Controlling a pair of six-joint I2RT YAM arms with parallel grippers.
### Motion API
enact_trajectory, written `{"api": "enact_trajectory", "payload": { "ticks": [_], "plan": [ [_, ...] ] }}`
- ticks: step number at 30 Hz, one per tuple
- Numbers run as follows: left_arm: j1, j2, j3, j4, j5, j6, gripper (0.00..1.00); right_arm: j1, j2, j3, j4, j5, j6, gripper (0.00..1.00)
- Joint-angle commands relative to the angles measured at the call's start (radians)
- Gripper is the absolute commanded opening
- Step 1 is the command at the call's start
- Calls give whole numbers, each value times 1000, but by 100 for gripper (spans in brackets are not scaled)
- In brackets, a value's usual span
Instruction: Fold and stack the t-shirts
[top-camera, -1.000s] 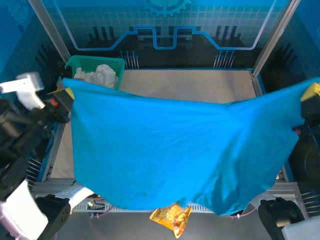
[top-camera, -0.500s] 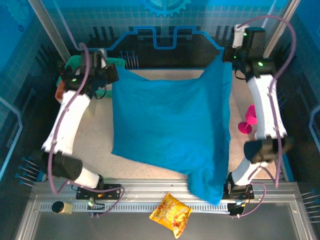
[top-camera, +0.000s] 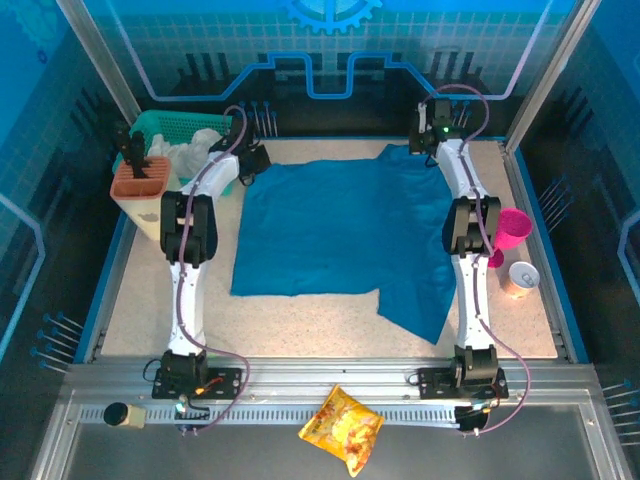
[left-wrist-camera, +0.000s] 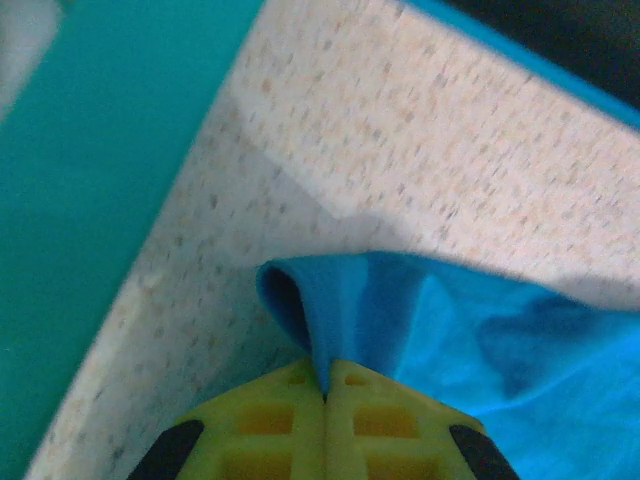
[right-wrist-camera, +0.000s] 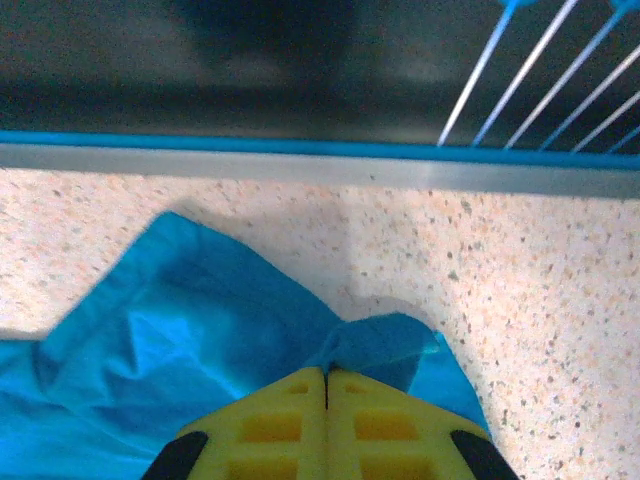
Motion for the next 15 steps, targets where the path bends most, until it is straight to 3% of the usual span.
{"api": "enact_trajectory", "payload": {
  "ticks": [1, 15],
  "plan": [
    [35, 22, 98, 50, -2, -24, 0, -14, -93, -72, 134, 38, 25, 0],
    [49, -10, 27, 49, 56, -1, 0, -48, -430, -504, 263, 26, 49, 0]
  ]
}}
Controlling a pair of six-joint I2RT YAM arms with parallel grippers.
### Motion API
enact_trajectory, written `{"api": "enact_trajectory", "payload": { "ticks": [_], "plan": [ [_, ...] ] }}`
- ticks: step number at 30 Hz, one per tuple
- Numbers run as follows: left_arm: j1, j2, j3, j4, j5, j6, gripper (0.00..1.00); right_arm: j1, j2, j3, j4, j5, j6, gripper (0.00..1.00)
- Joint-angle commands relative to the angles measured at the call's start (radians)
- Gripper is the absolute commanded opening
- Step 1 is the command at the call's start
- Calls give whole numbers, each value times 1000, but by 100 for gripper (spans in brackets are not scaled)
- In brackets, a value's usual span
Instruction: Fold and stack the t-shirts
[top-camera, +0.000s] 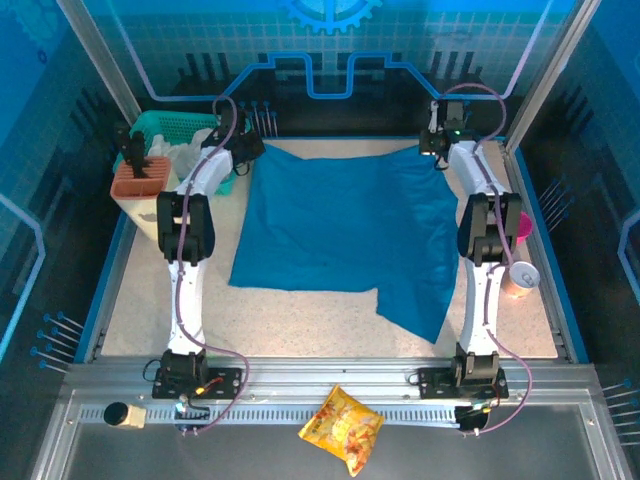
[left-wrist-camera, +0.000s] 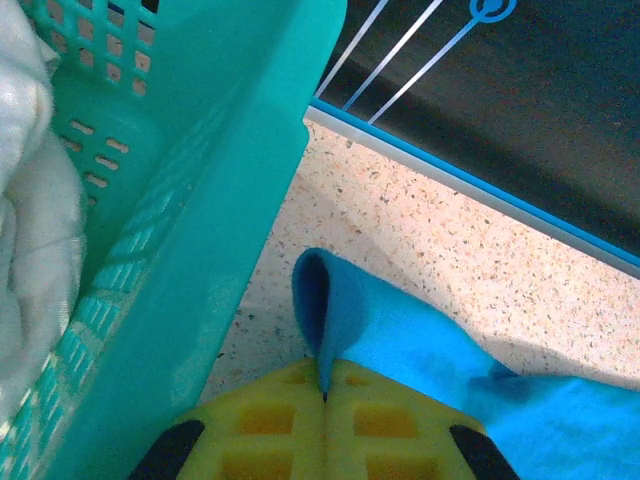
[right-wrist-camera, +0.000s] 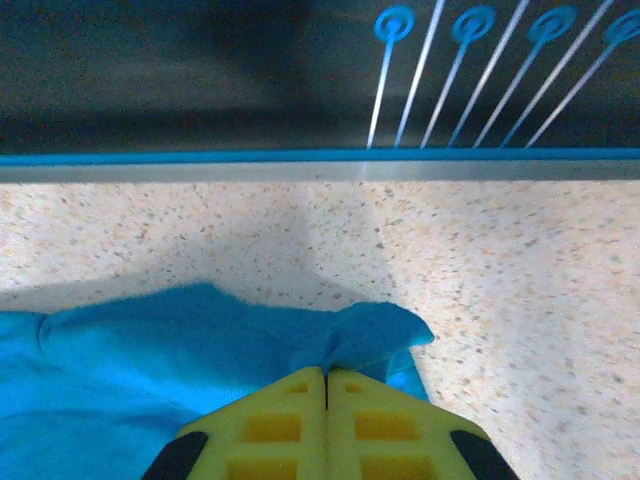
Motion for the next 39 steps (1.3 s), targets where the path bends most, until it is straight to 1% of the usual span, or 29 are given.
{"api": "enact_trajectory", "payload": {
  "ticks": [1, 7, 14, 19, 23, 30, 39],
  "plan": [
    [16, -26, -29, -19, 22, 18, 0, -29, -117, -85, 81, -6, 24, 0],
    [16, -42, -56, -19, 34, 32, 0, -57, -235, -249, 128, -48, 48, 0],
    [16, -102, -160, 27, 30, 37, 0, -58, -326, -441, 196, -92, 95, 0],
    [16, -151, -244, 69, 26, 40, 0, -59, -393, -562, 242, -95, 125, 0],
    [16, -193, -304, 96, 13, 49, 0, -59, -441, -624, 257, -95, 130, 0],
    [16, -227, -356, 113, -1, 61, 0, -69, -511, -734, 275, -85, 138, 0],
    [20, -271, -400, 103, -43, 110, 0, -85, -573, -851, 292, -81, 145, 0]
  ]
}}
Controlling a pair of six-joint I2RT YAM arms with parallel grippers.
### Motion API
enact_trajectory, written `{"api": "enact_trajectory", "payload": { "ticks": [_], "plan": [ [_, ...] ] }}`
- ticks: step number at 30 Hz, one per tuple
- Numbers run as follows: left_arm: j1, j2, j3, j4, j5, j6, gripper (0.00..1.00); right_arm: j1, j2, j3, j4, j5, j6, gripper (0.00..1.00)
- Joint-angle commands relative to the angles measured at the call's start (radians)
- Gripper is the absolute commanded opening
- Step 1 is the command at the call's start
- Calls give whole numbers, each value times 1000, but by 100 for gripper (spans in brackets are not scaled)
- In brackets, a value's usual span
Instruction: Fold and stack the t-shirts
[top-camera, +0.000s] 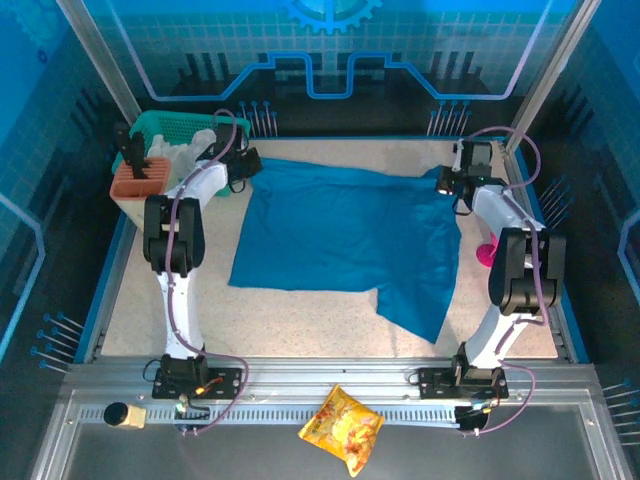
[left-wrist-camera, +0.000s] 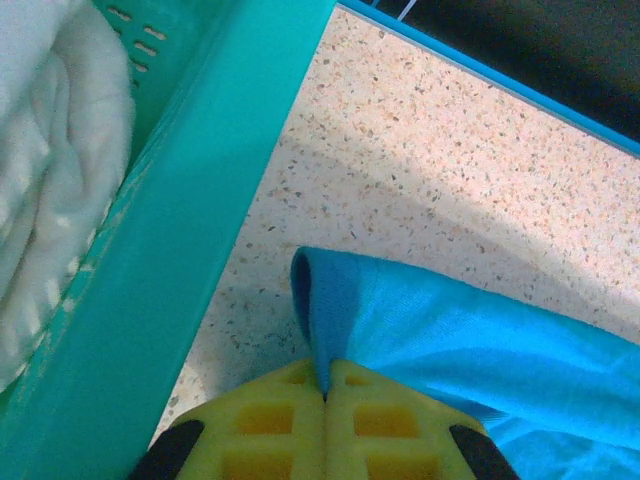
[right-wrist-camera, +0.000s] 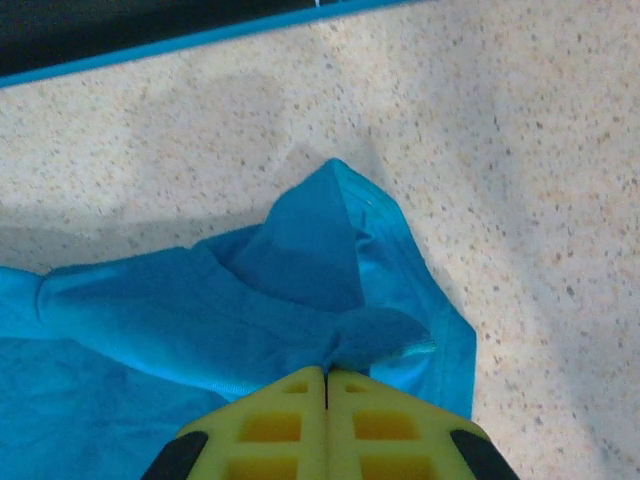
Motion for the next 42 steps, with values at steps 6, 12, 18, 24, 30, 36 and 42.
{"api": "enact_trajectory", "payload": {
  "ticks": [6, 12, 18, 24, 30, 36, 42],
  "plan": [
    [21, -95, -72, -3, -47, 43, 0, -27, -90, -97, 37, 5, 17, 0],
    [20, -134, -156, 21, -37, 33, 0, -28, -119, -150, 40, -5, 23, 0],
    [17, -155, -202, 19, -27, 41, 0, -29, -138, -185, 30, -16, 31, 0],
    [-3, -169, -225, -9, -25, 59, 0, -25, -158, -225, 13, -28, 43, 0],
    [-23, -208, -292, -15, -99, 58, 5, -11, -161, -259, 0, -35, 51, 0],
    [-25, -225, -331, -17, -131, 46, 34, 10, -138, -262, -40, -20, 46, 0],
    [-29, -267, -362, 11, -115, 44, 65, 22, -77, -221, -143, -6, 49, 4]
  ]
}}
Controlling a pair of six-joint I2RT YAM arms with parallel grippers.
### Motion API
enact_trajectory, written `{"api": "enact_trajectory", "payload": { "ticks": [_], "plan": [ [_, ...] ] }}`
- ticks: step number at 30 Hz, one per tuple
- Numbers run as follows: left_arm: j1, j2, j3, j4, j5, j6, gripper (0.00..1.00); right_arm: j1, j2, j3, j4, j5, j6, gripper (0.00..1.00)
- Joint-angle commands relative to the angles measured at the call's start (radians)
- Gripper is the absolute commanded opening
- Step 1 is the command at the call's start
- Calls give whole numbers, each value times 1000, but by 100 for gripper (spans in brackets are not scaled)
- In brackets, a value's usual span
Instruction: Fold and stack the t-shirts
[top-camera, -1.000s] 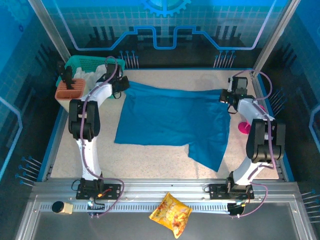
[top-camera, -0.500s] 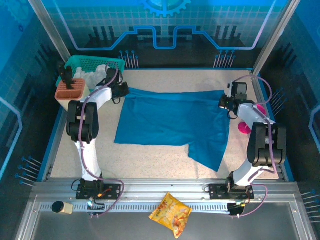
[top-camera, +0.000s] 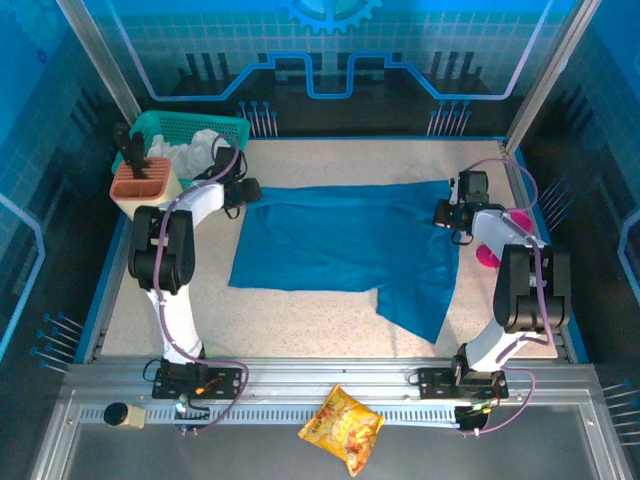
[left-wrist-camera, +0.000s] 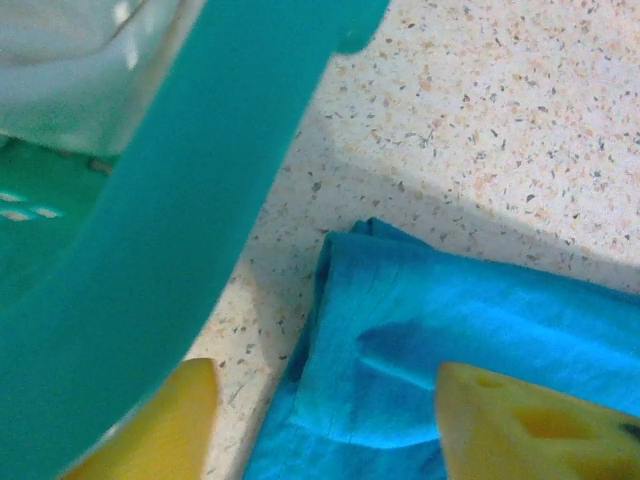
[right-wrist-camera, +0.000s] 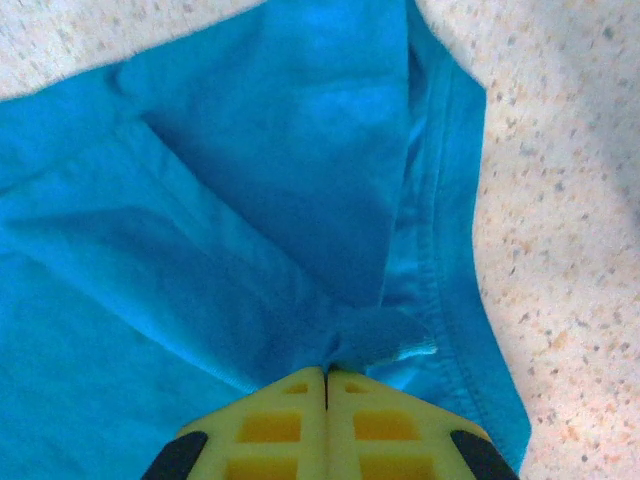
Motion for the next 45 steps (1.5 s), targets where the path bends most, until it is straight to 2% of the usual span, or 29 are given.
{"api": "enact_trajectory", "payload": {
  "ticks": [1, 6, 12, 16, 19, 20, 21, 27, 33, 39, 45],
  "plan": [
    [-7, -74, -12, 9, -9, 8, 68, 16, 46, 35, -105, 15, 13, 8],
    [-15, -133, -10, -16, -15, 28, 77, 29, 60, 34, -183, 14, 22, 22],
    [-21, -237, -12, -63, -30, 48, 81, 30, 30, 39, -238, -8, 17, 38],
    [-28, -312, 3, -133, -35, 50, 85, 35, 28, 138, -266, -41, -26, 51],
    [-33, -358, 13, -189, -26, 45, 92, 54, 91, 249, -291, -60, -78, 55],
    [-36, -368, 17, -205, -19, 44, 99, 62, 116, 282, -295, -59, -94, 55],
    [-39, -381, 20, -223, -11, 43, 99, 72, 155, 318, -295, -59, -114, 55],
    [-47, -459, 14, -283, 27, 55, 99, 95, 383, 551, -327, -54, -183, 50],
    [-47, -522, 0, -311, 20, 64, 99, 99, 524, 746, -387, -83, -220, 46],
    [-47, -532, -12, -309, 27, 53, 99, 110, 570, 772, -397, -130, -209, 39],
    [-47, -522, -3, -308, 47, 50, 99, 111, 589, 761, -393, -151, -193, 37]
  ]
}}
